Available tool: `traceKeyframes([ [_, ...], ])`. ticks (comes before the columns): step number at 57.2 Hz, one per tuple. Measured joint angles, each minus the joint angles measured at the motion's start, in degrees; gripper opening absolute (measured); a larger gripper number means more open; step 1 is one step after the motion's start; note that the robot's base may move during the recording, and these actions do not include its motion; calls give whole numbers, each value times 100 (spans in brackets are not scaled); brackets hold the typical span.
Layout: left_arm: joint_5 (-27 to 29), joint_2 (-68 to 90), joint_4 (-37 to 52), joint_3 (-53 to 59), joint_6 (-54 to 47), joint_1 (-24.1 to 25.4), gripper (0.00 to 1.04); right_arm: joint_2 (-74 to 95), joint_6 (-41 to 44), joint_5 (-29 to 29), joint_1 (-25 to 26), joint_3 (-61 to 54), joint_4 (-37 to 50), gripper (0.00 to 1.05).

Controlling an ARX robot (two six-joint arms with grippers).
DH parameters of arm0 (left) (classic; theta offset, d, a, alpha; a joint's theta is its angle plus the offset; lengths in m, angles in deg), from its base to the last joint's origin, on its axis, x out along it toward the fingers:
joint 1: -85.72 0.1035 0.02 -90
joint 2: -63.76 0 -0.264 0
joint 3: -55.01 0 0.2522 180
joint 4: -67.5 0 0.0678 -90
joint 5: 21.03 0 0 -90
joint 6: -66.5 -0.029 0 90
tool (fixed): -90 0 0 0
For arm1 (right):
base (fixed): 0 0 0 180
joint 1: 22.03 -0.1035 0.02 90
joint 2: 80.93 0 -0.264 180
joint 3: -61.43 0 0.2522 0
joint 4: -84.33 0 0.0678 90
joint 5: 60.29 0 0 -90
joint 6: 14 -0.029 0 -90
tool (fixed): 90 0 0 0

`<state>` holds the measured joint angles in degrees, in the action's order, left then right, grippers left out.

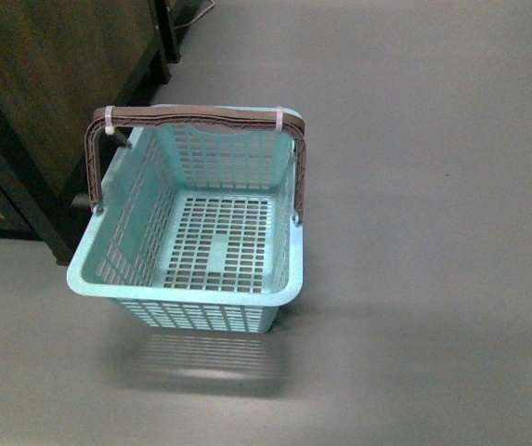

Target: Pick mango and avocado into basket

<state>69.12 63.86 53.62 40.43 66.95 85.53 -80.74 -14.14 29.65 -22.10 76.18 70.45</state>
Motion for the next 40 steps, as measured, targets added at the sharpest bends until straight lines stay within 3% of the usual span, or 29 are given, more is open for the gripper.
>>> traceKeyframes([
  [23,116,50,-70,-20,76,-28,96,0,0,0,0,0,0,96],
  [27,1075,885,-839,-413,1222,-367,96,0,0,7,0,0,0,96],
  [30,1257,1648,-664,-531,2006,-431,96,0,0,2,0,0,0,96],
  [40,1010,5001,1690,-977,4852,-498,96,0,0,4,0,0,0,96],
])
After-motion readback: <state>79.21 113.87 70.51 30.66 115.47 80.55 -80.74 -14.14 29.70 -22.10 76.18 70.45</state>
